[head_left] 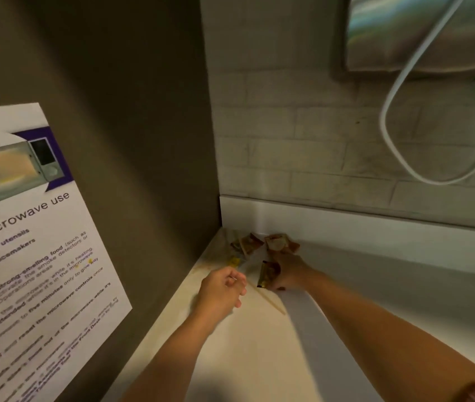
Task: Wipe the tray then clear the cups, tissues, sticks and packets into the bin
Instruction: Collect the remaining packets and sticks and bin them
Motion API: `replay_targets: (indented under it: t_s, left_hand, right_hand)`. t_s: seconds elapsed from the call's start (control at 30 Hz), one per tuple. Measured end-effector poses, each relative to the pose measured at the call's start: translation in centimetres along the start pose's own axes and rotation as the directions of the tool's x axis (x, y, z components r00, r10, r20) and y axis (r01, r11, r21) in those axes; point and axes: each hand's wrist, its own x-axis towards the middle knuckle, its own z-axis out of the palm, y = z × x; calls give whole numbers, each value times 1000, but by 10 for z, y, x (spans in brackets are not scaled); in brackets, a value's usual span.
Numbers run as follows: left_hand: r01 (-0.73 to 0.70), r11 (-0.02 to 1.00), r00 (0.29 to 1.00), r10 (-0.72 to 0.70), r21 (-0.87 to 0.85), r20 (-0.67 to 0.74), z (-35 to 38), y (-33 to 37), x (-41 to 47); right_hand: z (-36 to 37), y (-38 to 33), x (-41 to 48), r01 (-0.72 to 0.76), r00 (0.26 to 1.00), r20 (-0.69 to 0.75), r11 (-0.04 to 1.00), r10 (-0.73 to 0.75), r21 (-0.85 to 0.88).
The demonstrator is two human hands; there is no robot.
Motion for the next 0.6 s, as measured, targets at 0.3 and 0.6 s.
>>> replay_targets:
  t_s: [0.3,0.6]
  left_hand:
    - [47,996,999,-45,-70,31,14,-5,18]
    - [-9,993,999,14,-120,37,19,6,38]
  right_hand:
    - [-4,2,3,78,996,-42,996,-76,45]
    - [-25,-27,-5,286,958,-116,839,-263,463]
